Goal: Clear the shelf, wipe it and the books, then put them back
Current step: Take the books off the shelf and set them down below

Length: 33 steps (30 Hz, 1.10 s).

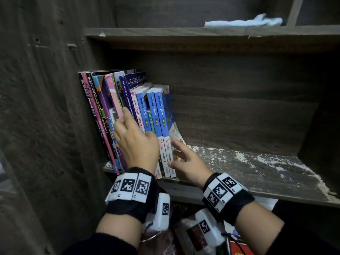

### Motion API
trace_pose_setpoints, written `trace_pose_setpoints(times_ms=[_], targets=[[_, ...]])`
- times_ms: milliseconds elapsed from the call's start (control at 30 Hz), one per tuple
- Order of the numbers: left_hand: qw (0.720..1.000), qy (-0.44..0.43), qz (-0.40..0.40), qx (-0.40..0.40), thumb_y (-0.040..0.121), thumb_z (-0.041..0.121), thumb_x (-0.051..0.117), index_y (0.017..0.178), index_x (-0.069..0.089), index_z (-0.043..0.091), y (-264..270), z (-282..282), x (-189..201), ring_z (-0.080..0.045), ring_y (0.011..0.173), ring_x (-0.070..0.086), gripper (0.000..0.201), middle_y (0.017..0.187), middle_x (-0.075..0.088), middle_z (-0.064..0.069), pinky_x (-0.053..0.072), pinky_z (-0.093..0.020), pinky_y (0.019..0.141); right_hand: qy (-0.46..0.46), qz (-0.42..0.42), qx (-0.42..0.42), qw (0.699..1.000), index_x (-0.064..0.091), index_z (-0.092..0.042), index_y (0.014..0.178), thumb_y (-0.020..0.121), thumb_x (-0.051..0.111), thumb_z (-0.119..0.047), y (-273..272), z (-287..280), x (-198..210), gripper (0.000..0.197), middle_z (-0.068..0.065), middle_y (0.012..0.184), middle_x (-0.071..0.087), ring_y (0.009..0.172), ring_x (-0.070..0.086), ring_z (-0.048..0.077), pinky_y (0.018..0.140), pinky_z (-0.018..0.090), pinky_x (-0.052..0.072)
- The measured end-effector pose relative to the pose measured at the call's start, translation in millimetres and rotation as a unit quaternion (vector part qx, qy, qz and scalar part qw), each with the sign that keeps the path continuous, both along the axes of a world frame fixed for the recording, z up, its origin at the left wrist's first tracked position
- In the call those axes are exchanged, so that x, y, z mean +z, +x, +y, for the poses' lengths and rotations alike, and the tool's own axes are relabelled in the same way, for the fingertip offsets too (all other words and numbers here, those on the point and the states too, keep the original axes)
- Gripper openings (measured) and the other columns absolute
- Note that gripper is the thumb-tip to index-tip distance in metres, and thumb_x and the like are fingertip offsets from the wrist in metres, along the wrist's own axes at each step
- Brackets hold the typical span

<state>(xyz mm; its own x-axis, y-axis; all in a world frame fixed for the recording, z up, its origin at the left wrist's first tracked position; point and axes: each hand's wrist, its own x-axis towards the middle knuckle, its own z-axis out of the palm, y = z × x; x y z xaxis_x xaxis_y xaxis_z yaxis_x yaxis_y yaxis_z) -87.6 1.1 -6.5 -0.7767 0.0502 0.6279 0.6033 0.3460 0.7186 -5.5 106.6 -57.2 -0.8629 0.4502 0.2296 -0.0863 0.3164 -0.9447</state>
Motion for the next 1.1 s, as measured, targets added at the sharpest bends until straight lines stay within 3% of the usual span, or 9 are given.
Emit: trace_pose_setpoints(times_ms=[100, 233, 333, 433, 600, 767, 933, 1033, 1100], targets=[[0.997, -0.051, 0.034, 0.044, 0.084, 0.015, 0.059, 0.142, 0.036, 0.008, -7.0, -3.1, 18.4, -0.027, 0.124, 0.031, 0.063, 0.134, 0.037, -0.012, 0.03, -0.033, 0.102, -0.021, 0.004, 0.007, 1.0, 0.035, -0.027, 0.147, 0.086, 0.059, 0.01, -0.8, 8.9, -5.7, 0.075, -0.007, 0.146, 0.042, 0.137, 0.037, 0.014, 0.107, 0.039, 0.042], [0.999, -0.044, 0.025, 0.008, 0.084, 0.019, 0.06, 0.134, 0.04, 0.005, -7.8, 2.6, 30.3, -0.027, 0.13, 0.03, 0.055, 0.137, 0.038, -0.012, 0.028, -0.036, 0.108, -0.028, 0.006, 0.012, 1.0, 0.038, -0.026, 0.143, 0.085, 0.054, 0.016, -1.2, 16.4, -8.2, 0.074, -0.017, 0.126, 0.053, 0.126, 0.047, 0.008, 0.103, 0.034, 0.046], [0.997, -0.012, 0.008, -0.077, 0.083, 0.026, 0.068, 0.144, 0.024, 0.005, 1.6, 20.8, 22.4, -0.028, 0.138, 0.028, 0.078, 0.147, 0.032, -0.013, 0.027, -0.042, 0.115, -0.044, 0.011, 0.004, 0.999, 0.041, -0.031, 0.134, 0.083, 0.047, 0.022, -5.1, 22.4, -10.8, 0.074, -0.017, 0.113, 0.058, 0.094, 0.058, 0.0, 0.073, 0.019, 0.053], [0.993, -0.02, -0.007, -0.114, 0.078, 0.04, 0.074, 0.151, -0.008, 0.012, 15.2, 40.8, 5.8, -0.028, 0.146, 0.011, 0.113, 0.159, 0.006, -0.01, 0.016, -0.04, 0.117, -0.061, 0.005, -0.01, 0.998, 0.045, -0.026, 0.138, 0.082, 0.046, 0.015, -9.8, 29.3, -18.7, 0.07, 0.003, 0.122, 0.062, 0.056, 0.056, 0.012, 0.044, 0.023, 0.04], [0.998, -0.049, -0.005, -0.028, 0.066, 0.049, 0.08, 0.148, -0.021, 0.021, 13.9, 60.6, -8.1, -0.043, 0.124, 0.039, 0.133, 0.147, 0.021, -0.019, 0.039, -0.049, 0.101, -0.084, 0.011, -0.01, 0.996, 0.045, -0.009, 0.139, 0.084, 0.043, 0.023, -9.5, 39.3, -32.1, 0.065, 0.005, 0.132, 0.056, 0.11, 0.058, 0.009, 0.071, 0.015, 0.048], [1.0, 0.001, 0.002, -0.006, 0.068, 0.037, 0.077, 0.15, -0.011, 0.026, 5.9, 56.4, -15.3, -0.041, 0.118, 0.046, 0.121, 0.139, 0.033, -0.017, 0.043, -0.049, 0.096, -0.096, -0.01, 0.005, 0.995, 0.043, -0.007, 0.139, 0.084, 0.036, 0.026, -11.2, 38.3, -41.4, 0.065, 0.01, 0.128, 0.054, 0.065, 0.058, -0.009, 0.052, 0.011, 0.042], [0.996, 0.062, 0.006, -0.06, 0.064, 0.03, 0.08, 0.152, -0.007, 0.03, 20.9, 30.8, -25.3, -0.022, 0.135, 0.032, 0.123, 0.153, 0.024, -0.006, 0.035, -0.044, 0.109, -0.109, -0.025, 0.003, 0.994, 0.042, -0.019, 0.142, 0.088, 0.049, 0.013, -10.2, 37.5, -38.3, 0.063, 0.005, 0.12, 0.06, 0.063, 0.055, 0.003, 0.053, 0.015, 0.041], [0.983, 0.149, 0.02, -0.105, 0.057, 0.031, 0.08, 0.152, 0.001, 0.032, 31.5, 6.3, -44.6, -0.002, 0.137, 0.027, 0.124, 0.148, 0.025, 0.008, 0.029, -0.036, 0.115, -0.095, -0.001, -0.016, 0.995, 0.034, -0.016, 0.146, 0.087, 0.059, 0.008, -5.2, 40.5, -31.8, 0.068, 0.005, 0.143, 0.046, 0.112, 0.055, 0.013, 0.076, 0.016, 0.05], [0.968, 0.217, 0.009, -0.129, 0.049, 0.034, 0.08, 0.15, 0.007, 0.029, 40.0, -13.0, -55.2, 0.003, 0.136, 0.031, 0.125, 0.146, 0.029, 0.009, 0.033, -0.032, 0.114, -0.082, 0.033, -0.021, 0.996, 0.028, -0.013, 0.148, 0.081, 0.067, 0.007, -1.9, 43.2, -24.9, 0.08, -0.001, 0.147, 0.041, 0.127, 0.045, 0.011, 0.09, 0.015, 0.048]])
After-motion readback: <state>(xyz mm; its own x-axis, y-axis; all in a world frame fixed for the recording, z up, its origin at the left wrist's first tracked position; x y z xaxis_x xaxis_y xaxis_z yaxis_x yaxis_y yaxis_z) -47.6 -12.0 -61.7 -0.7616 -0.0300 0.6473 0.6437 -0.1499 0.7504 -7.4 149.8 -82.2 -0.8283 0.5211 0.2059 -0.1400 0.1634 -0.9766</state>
